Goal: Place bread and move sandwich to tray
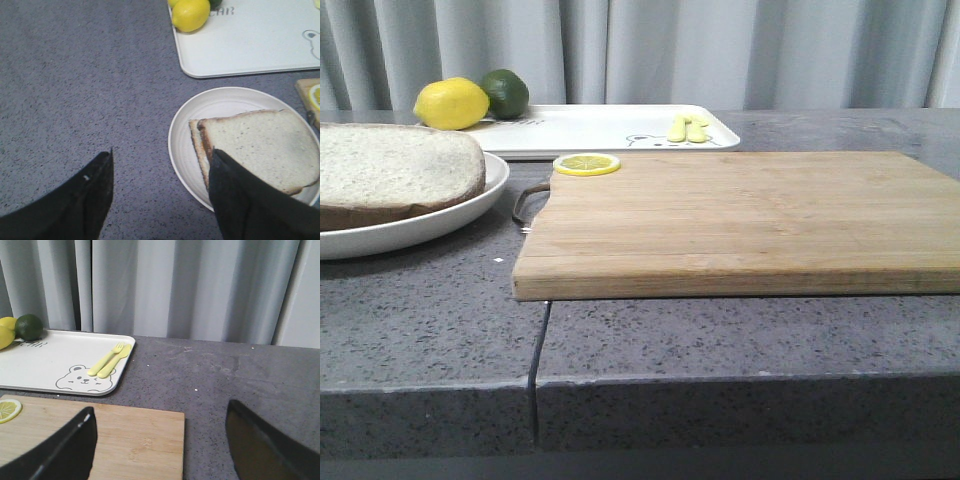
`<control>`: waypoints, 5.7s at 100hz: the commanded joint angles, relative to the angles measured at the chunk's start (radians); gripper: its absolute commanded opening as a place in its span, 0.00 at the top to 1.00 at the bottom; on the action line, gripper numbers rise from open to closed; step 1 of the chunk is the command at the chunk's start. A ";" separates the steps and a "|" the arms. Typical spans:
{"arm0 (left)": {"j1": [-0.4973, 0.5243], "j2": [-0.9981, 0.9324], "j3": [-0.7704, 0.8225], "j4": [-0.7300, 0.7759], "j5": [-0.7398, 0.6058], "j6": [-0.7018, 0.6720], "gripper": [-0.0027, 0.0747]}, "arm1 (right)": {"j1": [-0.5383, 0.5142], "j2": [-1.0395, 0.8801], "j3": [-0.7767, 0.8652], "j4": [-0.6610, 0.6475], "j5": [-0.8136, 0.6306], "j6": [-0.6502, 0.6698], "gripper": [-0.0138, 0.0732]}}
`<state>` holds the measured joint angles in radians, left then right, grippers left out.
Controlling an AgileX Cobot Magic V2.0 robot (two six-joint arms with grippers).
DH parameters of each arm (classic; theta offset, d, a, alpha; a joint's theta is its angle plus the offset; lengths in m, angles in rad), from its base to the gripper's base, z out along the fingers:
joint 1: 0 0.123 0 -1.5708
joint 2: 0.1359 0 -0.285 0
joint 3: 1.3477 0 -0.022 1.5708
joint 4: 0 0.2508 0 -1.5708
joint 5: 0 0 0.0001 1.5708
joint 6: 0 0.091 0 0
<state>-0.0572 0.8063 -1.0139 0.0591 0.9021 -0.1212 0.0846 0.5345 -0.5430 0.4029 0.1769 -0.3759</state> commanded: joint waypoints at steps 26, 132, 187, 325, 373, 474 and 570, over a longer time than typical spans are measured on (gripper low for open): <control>0.023 0.197 -0.034 -0.030 -0.063 -0.018 0.47 | -0.004 0.000 -0.027 -0.005 -0.068 -0.009 0.22; 0.023 0.499 -0.034 -0.111 -0.179 -0.018 0.47 | -0.004 0.000 -0.027 -0.005 -0.053 -0.009 0.22; 0.023 0.596 -0.034 -0.127 -0.208 -0.018 0.47 | -0.004 0.000 -0.027 -0.005 -0.051 -0.009 0.22; 0.023 0.647 -0.034 -0.144 -0.220 -0.018 0.47 | -0.004 0.000 -0.027 -0.005 -0.051 -0.009 0.22; 0.023 0.647 -0.034 -0.144 -0.220 -0.018 0.47 | -0.004 0.000 -0.027 -0.005 -0.051 -0.009 0.22; 0.023 0.647 -0.034 -0.153 -0.220 -0.018 0.77 | -0.004 0.000 -0.027 -0.005 -0.051 -0.009 0.22; 0.095 0.580 -0.062 -0.266 -0.207 -0.018 0.99 | -0.004 0.000 -0.027 -0.005 -0.058 -0.009 0.22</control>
<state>0.0060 1.4500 -1.0323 -0.1796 0.7306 -0.1386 0.0846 0.5345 -0.5430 0.4029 0.1927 -0.3776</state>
